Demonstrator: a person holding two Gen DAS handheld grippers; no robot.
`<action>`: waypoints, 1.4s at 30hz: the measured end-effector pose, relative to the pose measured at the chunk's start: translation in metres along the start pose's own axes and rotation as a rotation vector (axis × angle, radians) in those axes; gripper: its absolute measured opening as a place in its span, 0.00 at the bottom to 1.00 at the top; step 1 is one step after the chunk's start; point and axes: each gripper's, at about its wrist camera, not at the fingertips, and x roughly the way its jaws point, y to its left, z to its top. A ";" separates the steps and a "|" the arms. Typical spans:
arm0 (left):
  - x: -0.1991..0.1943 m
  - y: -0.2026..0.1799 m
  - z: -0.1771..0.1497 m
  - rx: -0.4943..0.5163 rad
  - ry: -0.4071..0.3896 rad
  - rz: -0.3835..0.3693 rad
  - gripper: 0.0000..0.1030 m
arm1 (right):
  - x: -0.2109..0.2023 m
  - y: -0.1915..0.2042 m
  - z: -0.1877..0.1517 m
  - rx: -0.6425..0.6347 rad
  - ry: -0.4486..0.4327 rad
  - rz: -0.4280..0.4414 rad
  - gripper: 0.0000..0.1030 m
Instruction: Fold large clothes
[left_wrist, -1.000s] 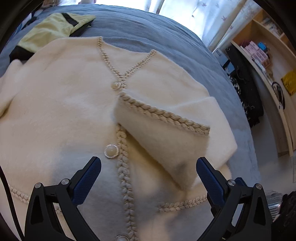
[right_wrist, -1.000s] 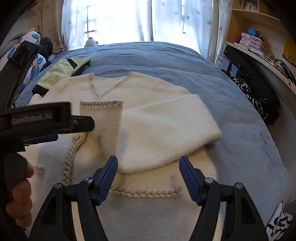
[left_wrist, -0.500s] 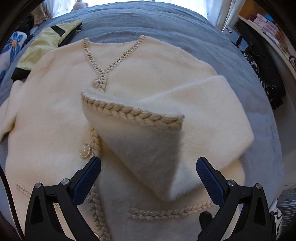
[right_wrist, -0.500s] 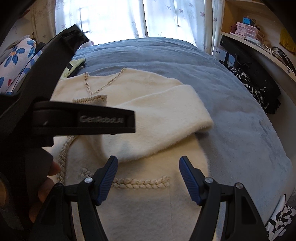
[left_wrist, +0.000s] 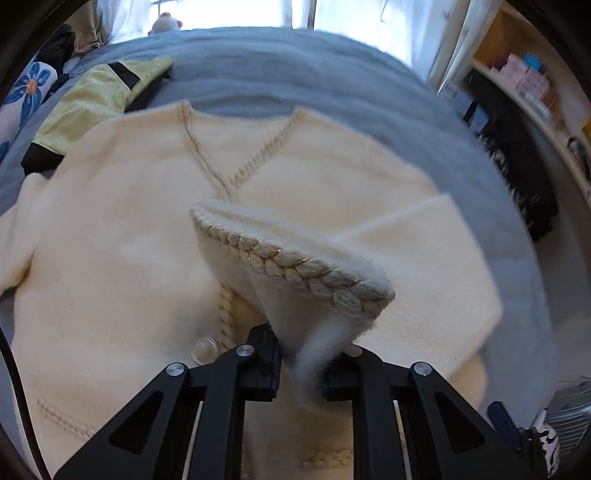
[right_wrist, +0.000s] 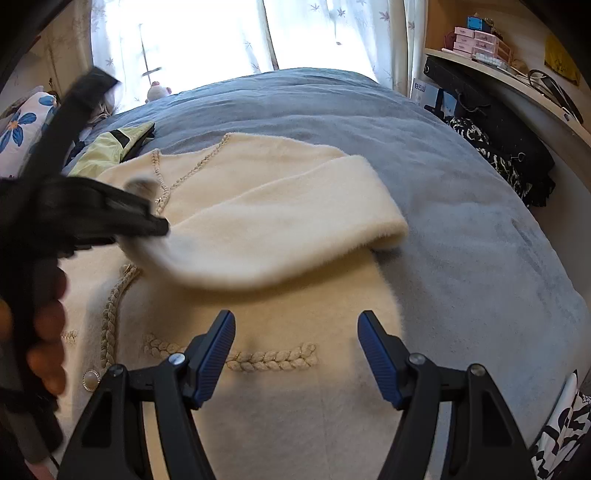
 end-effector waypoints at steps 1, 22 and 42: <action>-0.008 0.007 0.003 -0.001 -0.029 -0.006 0.12 | 0.000 0.000 0.000 -0.001 0.000 0.002 0.67; 0.031 0.219 -0.004 -0.339 0.019 -0.256 0.67 | 0.015 0.009 0.025 -0.003 0.027 0.060 0.67; 0.031 0.153 0.111 0.011 -0.140 -0.003 0.15 | 0.096 -0.086 0.133 0.194 0.059 0.061 0.67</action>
